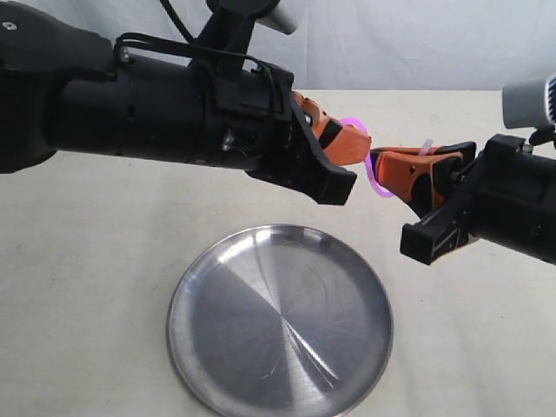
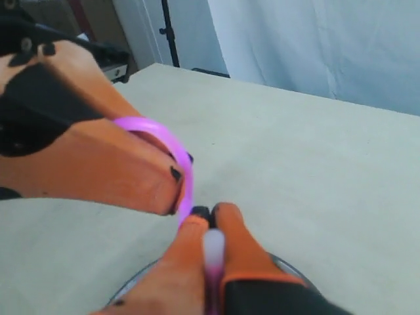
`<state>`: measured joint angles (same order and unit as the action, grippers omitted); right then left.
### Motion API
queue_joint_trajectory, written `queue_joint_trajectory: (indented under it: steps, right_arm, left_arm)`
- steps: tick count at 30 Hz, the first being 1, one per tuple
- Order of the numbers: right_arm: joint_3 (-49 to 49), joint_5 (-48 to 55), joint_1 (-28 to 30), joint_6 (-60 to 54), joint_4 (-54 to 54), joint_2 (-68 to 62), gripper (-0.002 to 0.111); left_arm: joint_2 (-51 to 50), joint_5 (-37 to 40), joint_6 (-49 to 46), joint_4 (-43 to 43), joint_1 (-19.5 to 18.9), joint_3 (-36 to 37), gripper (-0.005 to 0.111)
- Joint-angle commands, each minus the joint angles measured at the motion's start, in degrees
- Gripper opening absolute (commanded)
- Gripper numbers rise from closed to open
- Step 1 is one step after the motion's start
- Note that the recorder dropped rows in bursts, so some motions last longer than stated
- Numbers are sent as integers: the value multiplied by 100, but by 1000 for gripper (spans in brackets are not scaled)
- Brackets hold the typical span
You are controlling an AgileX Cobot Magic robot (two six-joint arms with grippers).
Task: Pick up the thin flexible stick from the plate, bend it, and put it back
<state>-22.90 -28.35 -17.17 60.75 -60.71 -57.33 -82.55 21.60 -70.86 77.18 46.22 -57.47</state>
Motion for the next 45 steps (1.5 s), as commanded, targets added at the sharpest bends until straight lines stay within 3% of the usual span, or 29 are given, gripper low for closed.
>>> queue_joint_trajectory:
  steps: [1, 5, 17, 20, 25, 27, 35, 45]
  right_arm:
    - [-21, -1440, -125, 207, -6, 40, -1]
    - [-21, -924, -125, 372, 66, 40, -1]
    - [-21, -954, -125, 372, 118, 40, -1]
    - [-21, -954, -125, 372, 118, 40, -1]
    - [-21, -931, -125, 372, 114, 40, -1]
    - [-21, -852, -125, 381, 114, 40, -1]
    - [-21, -144, -125, 698, 114, 40, -1]
    - [-21, 102, -125, 752, 200, 40, -1]
  left_arm:
    - [4, -984, 15, 21, -170, -83, 0]
    - [4, -933, 30, 45, -342, -83, 0]
    - [-6, -795, 452, -480, -404, -71, 3]
    - [-6, -684, 902, -920, -404, -71, 14]
    - [-6, -463, 1403, -1339, -404, -71, 47]
    - [-6, -357, 1670, -1533, -468, -71, 54]
    - [14, 188, 3679, -3780, -1095, -71, 56]
    - [14, 1654, 5851, -6665, -1970, -71, 56]
